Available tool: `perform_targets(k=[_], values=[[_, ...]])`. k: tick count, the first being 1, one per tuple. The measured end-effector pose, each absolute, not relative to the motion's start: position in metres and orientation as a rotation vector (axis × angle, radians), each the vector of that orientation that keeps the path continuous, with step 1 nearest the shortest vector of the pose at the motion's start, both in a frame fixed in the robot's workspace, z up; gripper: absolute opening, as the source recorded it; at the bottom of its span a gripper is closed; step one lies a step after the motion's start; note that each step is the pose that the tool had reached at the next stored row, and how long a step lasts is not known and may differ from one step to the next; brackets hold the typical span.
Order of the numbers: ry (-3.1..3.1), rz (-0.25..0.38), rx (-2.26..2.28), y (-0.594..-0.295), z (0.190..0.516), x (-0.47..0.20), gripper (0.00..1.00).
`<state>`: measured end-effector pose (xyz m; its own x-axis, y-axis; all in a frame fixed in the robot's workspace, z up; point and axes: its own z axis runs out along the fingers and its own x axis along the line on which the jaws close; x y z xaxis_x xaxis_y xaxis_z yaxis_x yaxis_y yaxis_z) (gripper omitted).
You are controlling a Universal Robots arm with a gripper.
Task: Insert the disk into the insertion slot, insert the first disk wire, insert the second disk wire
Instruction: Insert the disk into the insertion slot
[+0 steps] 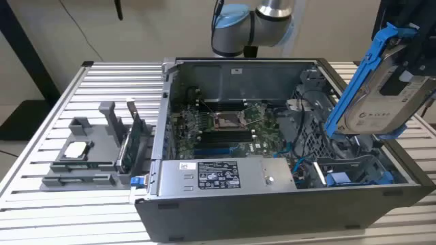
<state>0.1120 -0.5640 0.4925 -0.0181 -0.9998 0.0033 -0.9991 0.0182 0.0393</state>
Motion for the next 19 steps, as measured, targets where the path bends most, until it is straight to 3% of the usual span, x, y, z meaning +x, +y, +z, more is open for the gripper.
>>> perform_targets(k=[19], values=[[-2.22, -0.04, 2.18, -0.5649, 0.4837, 0.1131, 0.32]])
